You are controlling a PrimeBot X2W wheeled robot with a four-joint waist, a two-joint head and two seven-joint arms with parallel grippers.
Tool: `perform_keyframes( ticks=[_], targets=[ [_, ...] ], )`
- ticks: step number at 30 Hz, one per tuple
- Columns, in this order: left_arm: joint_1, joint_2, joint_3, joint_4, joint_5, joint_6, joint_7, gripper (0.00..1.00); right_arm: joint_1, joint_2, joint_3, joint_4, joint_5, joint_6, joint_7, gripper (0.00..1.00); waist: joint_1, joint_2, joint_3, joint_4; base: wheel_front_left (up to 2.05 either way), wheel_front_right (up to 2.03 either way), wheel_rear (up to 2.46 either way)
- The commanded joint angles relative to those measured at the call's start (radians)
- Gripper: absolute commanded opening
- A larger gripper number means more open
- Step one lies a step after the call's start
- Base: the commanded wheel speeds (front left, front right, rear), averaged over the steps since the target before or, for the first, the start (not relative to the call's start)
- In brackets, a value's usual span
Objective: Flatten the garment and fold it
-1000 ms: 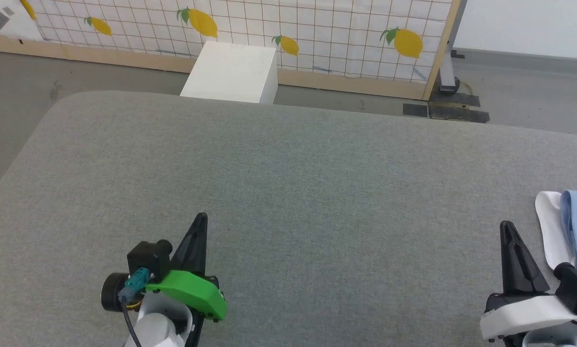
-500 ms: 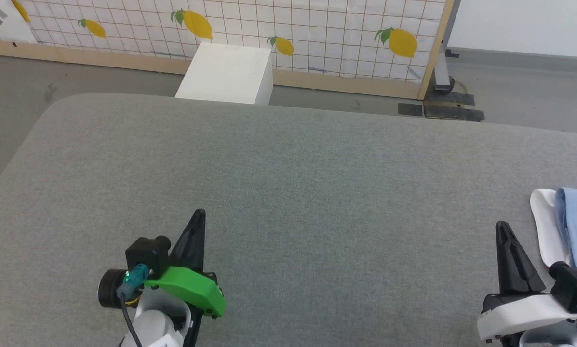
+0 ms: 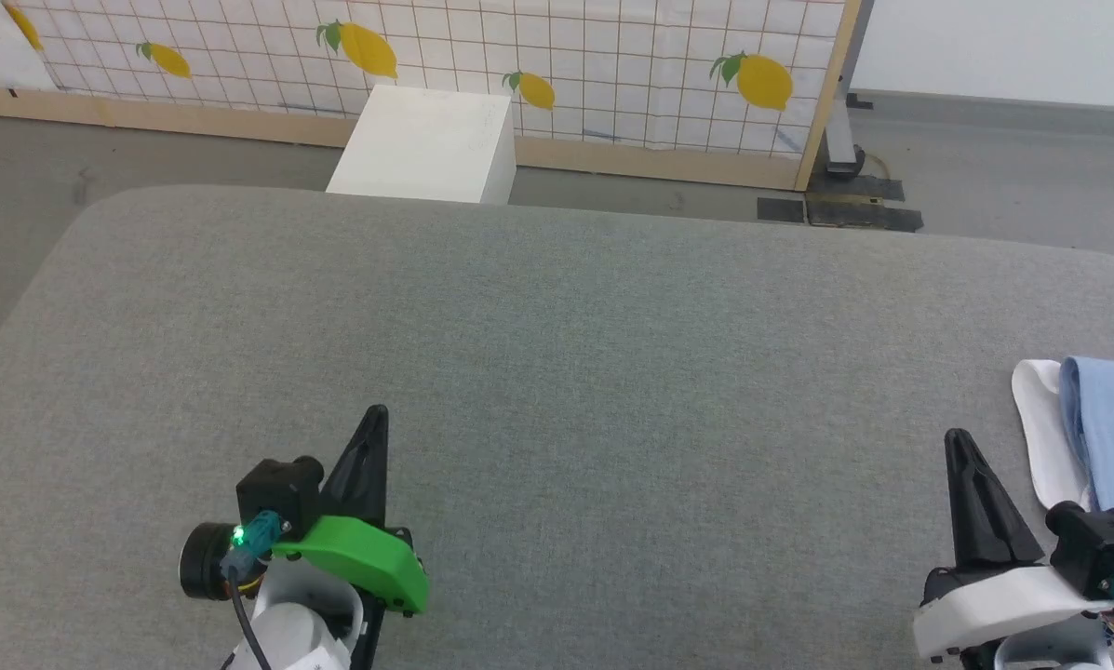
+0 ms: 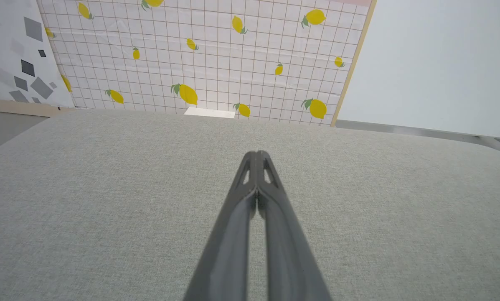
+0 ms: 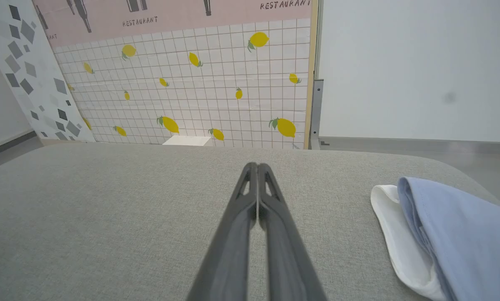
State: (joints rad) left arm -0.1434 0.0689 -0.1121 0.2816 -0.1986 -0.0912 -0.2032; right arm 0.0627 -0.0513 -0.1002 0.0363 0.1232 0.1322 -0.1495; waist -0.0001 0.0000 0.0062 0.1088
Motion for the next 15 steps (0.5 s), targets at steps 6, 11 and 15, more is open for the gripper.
perform_keyframes(
  ticks=[6, 11, 15],
  targets=[
    [0.023, -0.005, 0.01, -0.024, 0.027, 0.01, 0.016, 0.0, -0.015, 0.0, 0.01, -0.007, -0.015, 0.0, 0.012, 0.0, 0.0001, 0.0, 0.0, -0.007, 0.0, 0.0, 0.0],
    [0.03, -0.005, 0.016, -0.038, 0.037, 0.015, 0.026, 0.0, -0.018, 0.0, 0.015, -0.009, -0.021, 0.0, 0.019, 0.0, 0.0001, 0.0, -0.001, -0.013, 0.0, 0.0, 0.0],
    [0.035, -0.006, 0.02, -0.05, 0.044, 0.018, 0.034, 0.0, -0.02, 0.0, 0.019, -0.01, -0.025, -0.001, 0.025, 0.0, 0.0001, 0.0, -0.001, -0.017, 0.0, 0.0, 0.0]
  ],
)
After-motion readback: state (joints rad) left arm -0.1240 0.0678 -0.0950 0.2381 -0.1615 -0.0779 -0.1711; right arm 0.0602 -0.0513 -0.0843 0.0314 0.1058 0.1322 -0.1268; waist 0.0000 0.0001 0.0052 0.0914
